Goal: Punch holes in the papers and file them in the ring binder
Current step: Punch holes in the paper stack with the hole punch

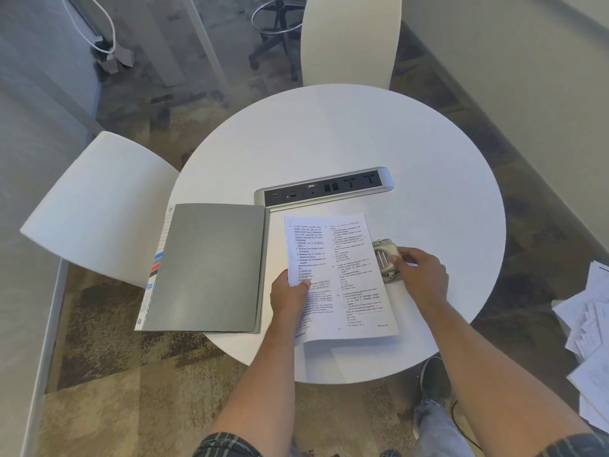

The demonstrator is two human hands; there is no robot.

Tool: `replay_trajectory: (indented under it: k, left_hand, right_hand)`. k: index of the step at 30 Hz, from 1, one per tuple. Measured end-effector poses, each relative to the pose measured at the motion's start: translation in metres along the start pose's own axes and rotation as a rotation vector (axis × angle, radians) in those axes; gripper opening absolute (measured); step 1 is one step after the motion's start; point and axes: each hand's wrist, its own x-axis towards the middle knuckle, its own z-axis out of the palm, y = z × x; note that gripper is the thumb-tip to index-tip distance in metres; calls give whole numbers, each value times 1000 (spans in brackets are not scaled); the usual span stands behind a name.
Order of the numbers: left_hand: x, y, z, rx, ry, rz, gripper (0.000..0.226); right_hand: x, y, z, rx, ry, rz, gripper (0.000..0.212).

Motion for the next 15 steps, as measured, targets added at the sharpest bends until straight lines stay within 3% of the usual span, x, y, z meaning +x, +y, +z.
replay_trajectory:
  k: [15]
  left_hand:
    - [-1, 7, 3, 24, 31, -79, 13]
  right_hand:
    - [-2, -1, -1, -24, 4, 2, 28]
